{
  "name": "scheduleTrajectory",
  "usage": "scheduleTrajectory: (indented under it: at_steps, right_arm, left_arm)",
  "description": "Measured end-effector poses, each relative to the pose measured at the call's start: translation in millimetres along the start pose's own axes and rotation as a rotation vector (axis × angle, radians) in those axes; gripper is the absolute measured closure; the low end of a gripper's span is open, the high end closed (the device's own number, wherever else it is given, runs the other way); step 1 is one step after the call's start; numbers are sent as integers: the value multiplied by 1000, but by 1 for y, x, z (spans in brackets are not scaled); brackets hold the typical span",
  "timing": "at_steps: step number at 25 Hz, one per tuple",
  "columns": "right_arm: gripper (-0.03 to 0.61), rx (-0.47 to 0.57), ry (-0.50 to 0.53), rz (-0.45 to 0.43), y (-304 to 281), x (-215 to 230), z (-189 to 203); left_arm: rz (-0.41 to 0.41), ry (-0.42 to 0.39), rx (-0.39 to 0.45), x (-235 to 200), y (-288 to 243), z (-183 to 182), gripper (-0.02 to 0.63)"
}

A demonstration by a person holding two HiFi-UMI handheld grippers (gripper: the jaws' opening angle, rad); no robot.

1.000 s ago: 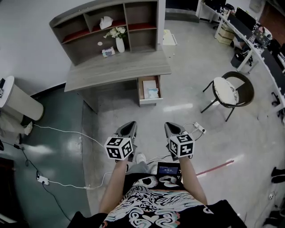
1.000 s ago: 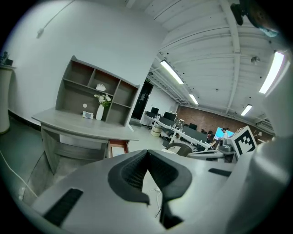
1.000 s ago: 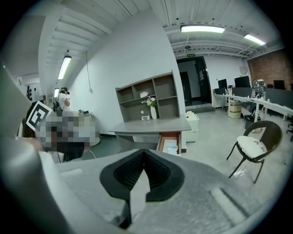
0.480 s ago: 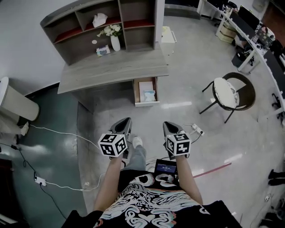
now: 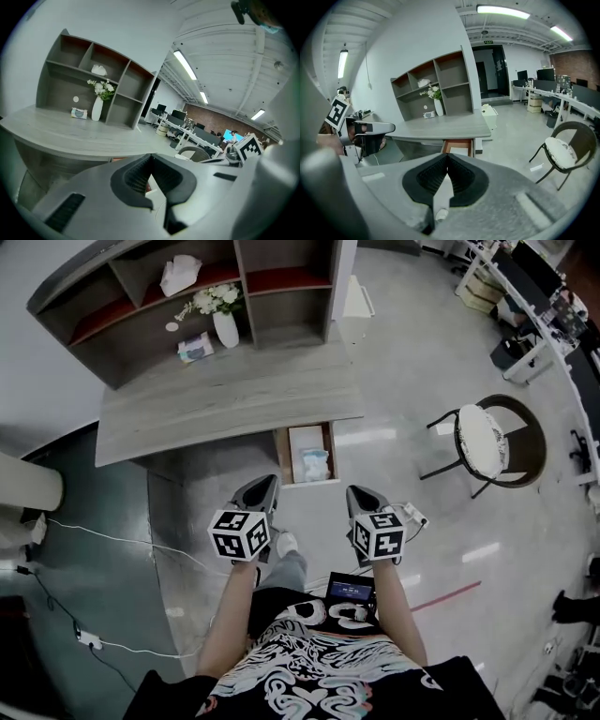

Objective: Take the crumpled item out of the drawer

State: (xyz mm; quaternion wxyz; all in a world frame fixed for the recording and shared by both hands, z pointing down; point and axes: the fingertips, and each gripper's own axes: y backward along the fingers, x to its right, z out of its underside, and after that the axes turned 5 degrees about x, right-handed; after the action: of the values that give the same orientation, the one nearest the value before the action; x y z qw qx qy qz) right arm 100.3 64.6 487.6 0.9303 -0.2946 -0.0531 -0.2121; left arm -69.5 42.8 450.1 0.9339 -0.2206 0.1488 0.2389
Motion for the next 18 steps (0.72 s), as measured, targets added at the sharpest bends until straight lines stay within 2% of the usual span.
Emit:
scheduleTrajectory:
  at_steps: [3,8,10,18]
  right_arm:
    - [574,-29,7,8,-33,6,-13]
    - [574,-62,-65,52,-82,25,-22]
    - [574,-66,-64,56,-96,26,-30]
    - [574,-64,-42,90,-102,36,-43]
  left_arm:
    - [2,9,-38,-28,-31,-7,614]
    - [22,42,-82,-58,-71,-14,614]
    - [33,48,-93,-67,-84,-17,614]
    - [61,61,-104,-77,-111,-23,614]
